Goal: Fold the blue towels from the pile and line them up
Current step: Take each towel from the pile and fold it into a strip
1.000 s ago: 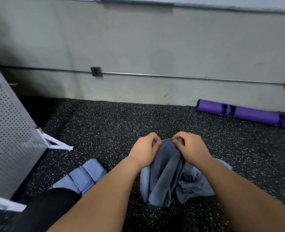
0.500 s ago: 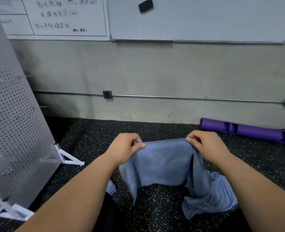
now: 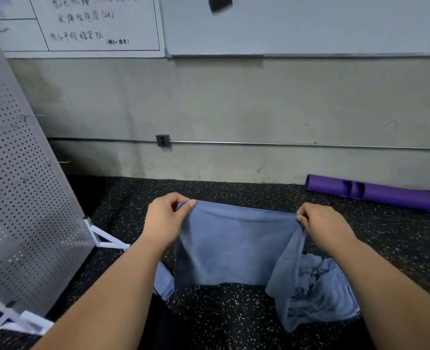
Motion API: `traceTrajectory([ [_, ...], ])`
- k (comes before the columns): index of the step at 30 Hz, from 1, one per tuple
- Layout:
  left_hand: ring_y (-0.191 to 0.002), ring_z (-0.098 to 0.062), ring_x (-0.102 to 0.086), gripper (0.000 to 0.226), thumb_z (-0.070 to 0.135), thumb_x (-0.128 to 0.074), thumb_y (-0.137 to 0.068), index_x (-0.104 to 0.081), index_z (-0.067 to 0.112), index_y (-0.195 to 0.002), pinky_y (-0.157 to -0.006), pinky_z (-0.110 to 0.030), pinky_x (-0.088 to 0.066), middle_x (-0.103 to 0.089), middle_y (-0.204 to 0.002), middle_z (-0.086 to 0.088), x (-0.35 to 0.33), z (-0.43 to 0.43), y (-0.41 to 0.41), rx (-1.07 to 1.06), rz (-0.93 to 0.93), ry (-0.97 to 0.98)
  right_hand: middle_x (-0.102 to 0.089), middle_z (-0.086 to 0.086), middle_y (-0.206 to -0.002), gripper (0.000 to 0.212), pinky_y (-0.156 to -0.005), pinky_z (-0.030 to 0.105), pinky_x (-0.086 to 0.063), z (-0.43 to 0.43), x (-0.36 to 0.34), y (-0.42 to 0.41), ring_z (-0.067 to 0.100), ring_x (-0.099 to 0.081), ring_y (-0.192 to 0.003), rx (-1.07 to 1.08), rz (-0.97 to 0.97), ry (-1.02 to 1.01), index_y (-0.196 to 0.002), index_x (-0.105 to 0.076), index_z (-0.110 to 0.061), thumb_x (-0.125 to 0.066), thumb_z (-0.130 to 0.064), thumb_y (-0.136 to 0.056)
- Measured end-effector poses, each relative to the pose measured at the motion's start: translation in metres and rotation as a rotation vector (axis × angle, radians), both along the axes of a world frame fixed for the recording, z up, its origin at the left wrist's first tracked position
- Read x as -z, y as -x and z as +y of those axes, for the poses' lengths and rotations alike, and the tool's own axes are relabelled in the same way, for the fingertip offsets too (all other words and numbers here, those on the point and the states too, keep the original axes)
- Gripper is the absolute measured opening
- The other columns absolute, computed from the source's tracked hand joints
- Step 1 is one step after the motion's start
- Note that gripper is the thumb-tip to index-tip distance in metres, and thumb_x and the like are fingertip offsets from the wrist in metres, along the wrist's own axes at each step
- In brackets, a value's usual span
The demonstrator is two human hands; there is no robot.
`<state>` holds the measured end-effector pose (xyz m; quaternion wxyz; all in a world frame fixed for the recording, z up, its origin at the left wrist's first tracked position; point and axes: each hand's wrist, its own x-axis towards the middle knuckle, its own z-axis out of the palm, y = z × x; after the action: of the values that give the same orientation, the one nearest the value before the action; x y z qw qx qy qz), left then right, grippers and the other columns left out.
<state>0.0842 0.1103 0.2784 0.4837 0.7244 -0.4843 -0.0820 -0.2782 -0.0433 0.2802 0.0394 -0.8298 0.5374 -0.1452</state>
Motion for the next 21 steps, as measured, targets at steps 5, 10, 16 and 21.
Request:
traceTrajectory([
  [5, -0.075, -0.011, -0.067, 0.018, 0.035, -0.079, -0.094, -0.074, 0.026, -0.079, -0.073, -0.031, -0.052, -0.073, -0.075, 0.012, 0.002, -0.011, 0.001, -0.097, 0.111, 0.093, -0.065, -0.006, -0.084, 0.017, -0.066, 0.037, -0.046, -0.007, 0.011, -0.014, 0.019, -0.060, -0.077, 0.033, -0.081, -0.122, -0.089, -0.055, -0.032, -0.057, -0.027, -0.106],
  [10, -0.078, -0.005, -0.068, 0.006, 0.030, -0.079, -0.093, -0.077, 0.029, -0.088, -0.071, -0.020, -0.050, -0.075, -0.081, 0.012, 0.002, -0.017, 0.016, 0.002, 0.115, 0.030, -0.069, -0.005, -0.079, 0.014, -0.064, 0.033, -0.047, -0.004, 0.010, -0.033, 0.013, -0.063, -0.070, -0.131, -0.402, -0.265, -0.096, -0.062, -0.037, -0.060, -0.028, -0.105],
  [16, -0.073, -0.012, -0.067, 0.025, 0.034, -0.080, -0.094, -0.073, 0.037, -0.118, -0.073, -0.025, -0.056, -0.070, -0.080, 0.003, 0.004, -0.033, 0.061, 0.317, 0.068, -0.097, -0.067, -0.019, -0.078, 0.014, -0.060, 0.011, -0.041, 0.015, -0.004, -0.067, -0.003, -0.055, -0.062, -0.321, -0.550, -0.315, -0.099, -0.068, -0.035, -0.061, -0.025, -0.105],
  [21, -0.071, -0.002, -0.061, 0.024, 0.033, -0.082, -0.092, -0.077, 0.033, -0.115, -0.072, -0.021, -0.050, -0.069, -0.077, 0.008, 0.011, -0.052, 0.086, 0.390, 0.068, -0.101, -0.071, -0.003, -0.083, 0.010, -0.064, 0.027, -0.047, 0.020, -0.004, -0.083, 0.004, -0.055, -0.066, -0.398, -0.560, -0.316, -0.096, -0.073, -0.036, -0.068, -0.029, -0.100],
])
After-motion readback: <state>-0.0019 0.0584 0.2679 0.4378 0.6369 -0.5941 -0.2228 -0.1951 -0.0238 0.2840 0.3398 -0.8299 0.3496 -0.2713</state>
